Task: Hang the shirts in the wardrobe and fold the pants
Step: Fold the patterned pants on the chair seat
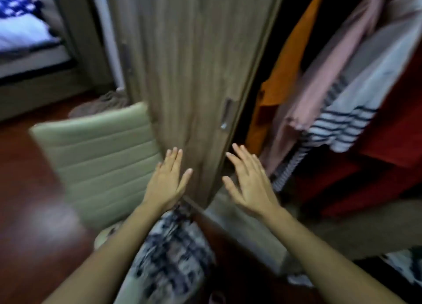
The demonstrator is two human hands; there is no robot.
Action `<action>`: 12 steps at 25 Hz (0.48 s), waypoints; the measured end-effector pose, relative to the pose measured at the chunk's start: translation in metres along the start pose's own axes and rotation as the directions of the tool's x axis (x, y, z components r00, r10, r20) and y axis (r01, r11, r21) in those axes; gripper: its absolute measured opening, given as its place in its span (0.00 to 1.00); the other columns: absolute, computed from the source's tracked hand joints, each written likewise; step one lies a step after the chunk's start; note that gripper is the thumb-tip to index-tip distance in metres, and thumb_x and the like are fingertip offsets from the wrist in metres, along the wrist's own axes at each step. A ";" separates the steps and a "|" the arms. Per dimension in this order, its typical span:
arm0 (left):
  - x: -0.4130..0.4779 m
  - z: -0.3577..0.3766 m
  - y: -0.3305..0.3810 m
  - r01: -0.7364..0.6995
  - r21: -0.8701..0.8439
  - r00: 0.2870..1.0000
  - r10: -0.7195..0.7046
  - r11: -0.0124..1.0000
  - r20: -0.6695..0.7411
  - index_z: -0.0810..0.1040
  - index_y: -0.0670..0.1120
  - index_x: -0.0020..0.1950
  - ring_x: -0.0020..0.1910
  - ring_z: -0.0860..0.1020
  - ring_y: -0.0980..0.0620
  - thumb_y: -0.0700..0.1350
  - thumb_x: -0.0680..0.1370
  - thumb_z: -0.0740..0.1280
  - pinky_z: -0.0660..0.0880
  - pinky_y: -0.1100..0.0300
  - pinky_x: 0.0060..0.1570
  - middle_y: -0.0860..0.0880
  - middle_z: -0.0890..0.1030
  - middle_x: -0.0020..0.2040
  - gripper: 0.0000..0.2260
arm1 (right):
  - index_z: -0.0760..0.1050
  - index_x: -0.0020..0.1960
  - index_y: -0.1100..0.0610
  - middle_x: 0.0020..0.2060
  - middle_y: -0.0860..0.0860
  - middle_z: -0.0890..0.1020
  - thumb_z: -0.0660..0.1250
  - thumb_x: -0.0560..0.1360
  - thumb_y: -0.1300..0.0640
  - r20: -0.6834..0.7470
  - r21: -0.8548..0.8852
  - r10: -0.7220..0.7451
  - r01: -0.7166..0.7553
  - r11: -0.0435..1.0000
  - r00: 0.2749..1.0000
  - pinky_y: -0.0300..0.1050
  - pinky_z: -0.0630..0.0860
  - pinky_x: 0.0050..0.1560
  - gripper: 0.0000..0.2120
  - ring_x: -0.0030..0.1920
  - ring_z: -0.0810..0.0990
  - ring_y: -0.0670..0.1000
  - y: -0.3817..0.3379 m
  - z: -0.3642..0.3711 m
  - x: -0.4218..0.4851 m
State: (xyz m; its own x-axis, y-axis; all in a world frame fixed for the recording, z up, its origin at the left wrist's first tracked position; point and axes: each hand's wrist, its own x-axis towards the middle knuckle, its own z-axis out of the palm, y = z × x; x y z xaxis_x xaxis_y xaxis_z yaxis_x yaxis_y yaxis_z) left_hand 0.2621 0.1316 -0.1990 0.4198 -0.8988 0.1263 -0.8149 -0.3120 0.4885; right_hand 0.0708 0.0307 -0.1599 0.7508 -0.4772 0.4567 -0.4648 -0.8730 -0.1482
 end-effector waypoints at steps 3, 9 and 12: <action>-0.065 0.034 -0.089 0.175 0.060 0.980 -0.180 0.983 0.090 0.50 0.42 0.77 0.77 0.48 0.48 0.60 0.78 0.48 0.51 0.52 0.73 0.44 0.50 0.78 0.33 | 0.65 0.69 0.56 0.70 0.58 0.68 0.46 0.78 0.39 0.233 0.120 -0.003 -0.026 0.992 0.972 0.46 0.51 0.70 0.29 0.71 0.60 0.53 -0.038 0.085 -0.032; -0.146 0.116 -0.228 0.138 0.346 0.874 -0.278 0.928 0.398 0.44 0.42 0.77 0.77 0.48 0.46 0.45 0.80 0.56 0.53 0.50 0.73 0.43 0.46 0.78 0.30 | 0.76 0.59 0.60 0.57 0.58 0.80 0.43 0.79 0.40 0.615 0.232 -0.153 0.008 0.973 0.773 0.51 0.74 0.60 0.32 0.57 0.79 0.58 -0.096 0.256 -0.107; -0.163 0.159 -0.274 0.105 0.390 0.796 -0.312 0.915 0.519 0.41 0.44 0.77 0.77 0.46 0.47 0.35 0.78 0.53 0.50 0.52 0.74 0.44 0.43 0.78 0.30 | 0.71 0.65 0.61 0.61 0.59 0.76 0.45 0.79 0.43 0.768 0.259 -0.132 -0.116 0.959 0.626 0.52 0.70 0.62 0.28 0.62 0.74 0.60 -0.129 0.321 -0.144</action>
State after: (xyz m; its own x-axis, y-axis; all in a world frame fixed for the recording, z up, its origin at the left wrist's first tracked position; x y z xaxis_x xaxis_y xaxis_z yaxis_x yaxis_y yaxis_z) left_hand 0.3537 0.3145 -0.4911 0.3808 -0.7777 -0.5002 -0.8574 -0.4995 0.1239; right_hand 0.1736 0.1791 -0.4882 0.8922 -0.2616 -0.3682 -0.4110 -0.8082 -0.4217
